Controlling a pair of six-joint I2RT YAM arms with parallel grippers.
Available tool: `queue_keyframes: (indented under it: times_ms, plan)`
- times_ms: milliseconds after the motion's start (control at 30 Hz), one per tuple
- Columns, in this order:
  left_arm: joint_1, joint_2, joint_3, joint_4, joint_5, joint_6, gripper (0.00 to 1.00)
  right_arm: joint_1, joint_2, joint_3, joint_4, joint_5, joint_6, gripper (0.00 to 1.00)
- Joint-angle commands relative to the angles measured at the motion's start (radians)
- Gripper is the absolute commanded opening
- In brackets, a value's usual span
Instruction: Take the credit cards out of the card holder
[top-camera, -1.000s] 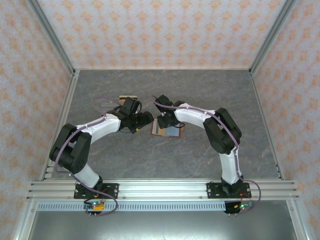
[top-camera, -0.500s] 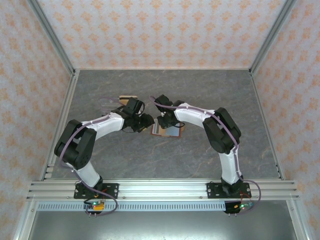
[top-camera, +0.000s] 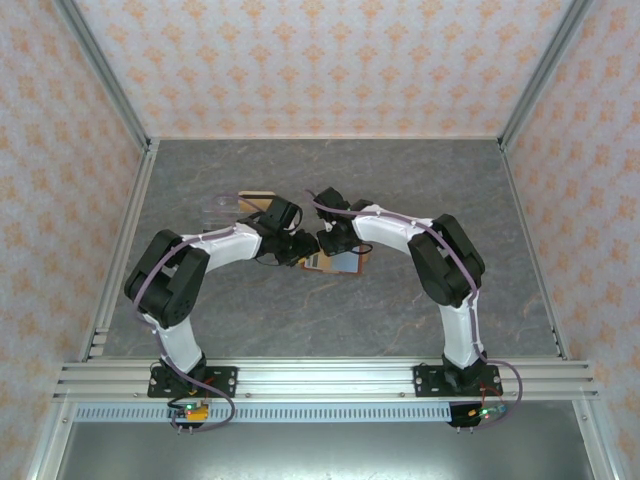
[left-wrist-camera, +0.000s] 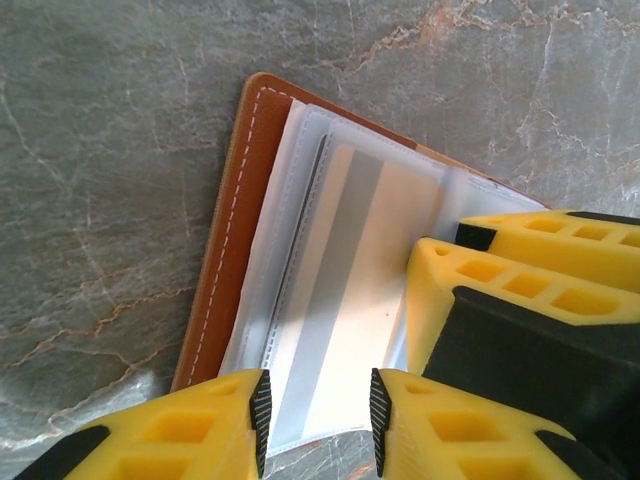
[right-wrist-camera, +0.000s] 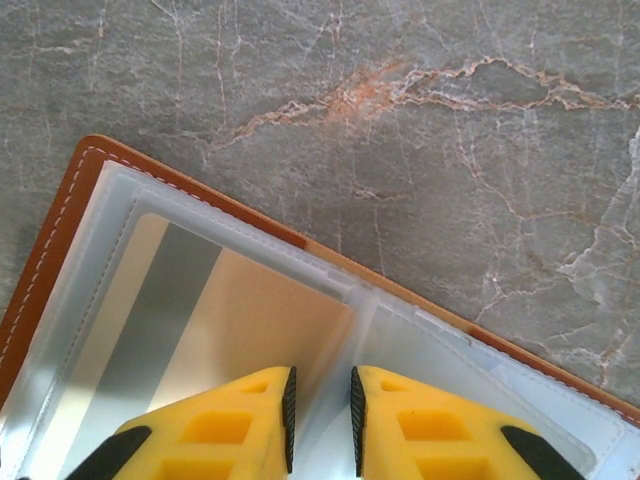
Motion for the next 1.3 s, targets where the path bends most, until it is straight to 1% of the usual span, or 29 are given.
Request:
queue_keyframes:
  times_ms: [0, 167, 633, 1133, 1267]
  plan:
    - [-0.007, 0.015, 0.029, -0.010, -0.012, 0.013, 0.35, -0.007, -0.010, -0.033, -0.044, 0.006, 0.006, 0.23]
    - [-0.009, 0.021, 0.032, -0.032, -0.028, 0.021, 0.39, -0.007, -0.010, -0.033, -0.043, 0.003, 0.008, 0.23]
    - [-0.019, 0.053, 0.049, -0.035, -0.003, 0.036, 0.40, -0.007, -0.008, -0.033, -0.043, -0.002, 0.009, 0.23]
    - [-0.019, 0.017, 0.029, 0.014, 0.038, 0.032, 0.26, -0.010, -0.033, -0.052, -0.019, -0.017, 0.021, 0.23]
    - [-0.019, 0.006, 0.024, 0.010, 0.033, 0.034, 0.18, -0.017, -0.069, -0.074, 0.006, -0.030, 0.036, 0.24]
